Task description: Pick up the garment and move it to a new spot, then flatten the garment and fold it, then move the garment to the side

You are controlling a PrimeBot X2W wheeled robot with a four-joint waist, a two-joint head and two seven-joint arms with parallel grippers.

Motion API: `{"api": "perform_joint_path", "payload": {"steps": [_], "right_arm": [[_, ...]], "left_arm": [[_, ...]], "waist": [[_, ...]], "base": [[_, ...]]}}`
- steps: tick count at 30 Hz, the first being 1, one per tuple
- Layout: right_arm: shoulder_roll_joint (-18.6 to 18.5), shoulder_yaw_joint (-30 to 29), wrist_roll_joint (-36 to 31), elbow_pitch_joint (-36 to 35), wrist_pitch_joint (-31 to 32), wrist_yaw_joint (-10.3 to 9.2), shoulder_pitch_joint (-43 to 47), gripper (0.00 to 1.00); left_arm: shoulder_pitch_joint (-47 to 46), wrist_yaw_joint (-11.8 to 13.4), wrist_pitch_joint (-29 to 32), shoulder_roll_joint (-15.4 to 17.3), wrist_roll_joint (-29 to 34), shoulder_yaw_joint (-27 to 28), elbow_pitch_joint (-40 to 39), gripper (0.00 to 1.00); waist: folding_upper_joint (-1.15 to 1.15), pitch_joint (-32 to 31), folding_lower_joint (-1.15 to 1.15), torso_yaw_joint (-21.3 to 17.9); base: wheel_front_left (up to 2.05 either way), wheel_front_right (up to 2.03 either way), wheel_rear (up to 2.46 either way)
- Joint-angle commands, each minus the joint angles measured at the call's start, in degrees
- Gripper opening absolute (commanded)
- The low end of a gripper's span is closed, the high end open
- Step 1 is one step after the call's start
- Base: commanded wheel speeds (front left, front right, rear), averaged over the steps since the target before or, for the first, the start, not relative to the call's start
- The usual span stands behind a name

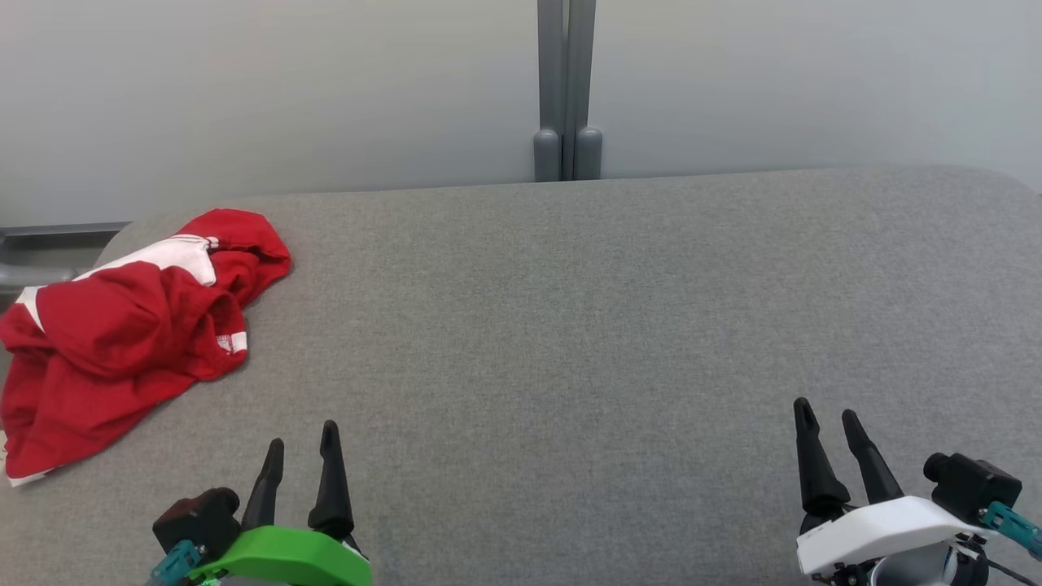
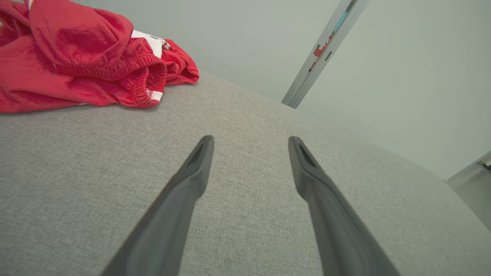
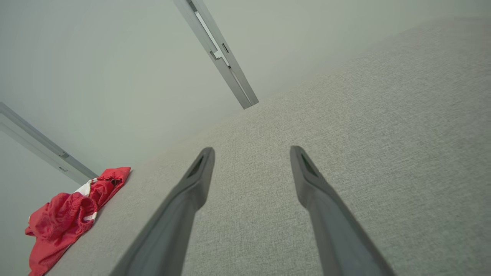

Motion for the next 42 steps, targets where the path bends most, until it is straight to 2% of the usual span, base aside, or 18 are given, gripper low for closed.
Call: {"api": "perform_joint_path", "payload": {"steps": [1, 17, 42], "right_arm": [[-0.3, 0.09, -1.67, -0.37, -0.62, 0.01, 0.35, 1.0], [-0.37, 0.51, -10.8, -0.34, -2.83, 0.02, 1.31, 1.0], [-0.43, 1.15, -22.44, -0.71, -5.73, 0.02, 2.89, 1.0]], "left_arm": [[0.31, 0.22, -0.52, 0.39, 1.47, -0.23, -0.13, 1.0], [1.16, 1.28, -2.79, 0.42, 9.72, -0.97, 1.69, 1.0], [2.09, 2.77, -5.6, 0.46, 17.73, -2.25, 4.37, 1.0]], "waist": [[0.0, -0.03, 0.0, 0.01], [0.0, -0.62, 0.0, 0.13], [0.0, -1.49, 0.0, 0.28]], "base": [[0.0, 0.0, 0.0], [0.0, 0.0, 0.0], [0.0, 0.0, 0.0]]}}
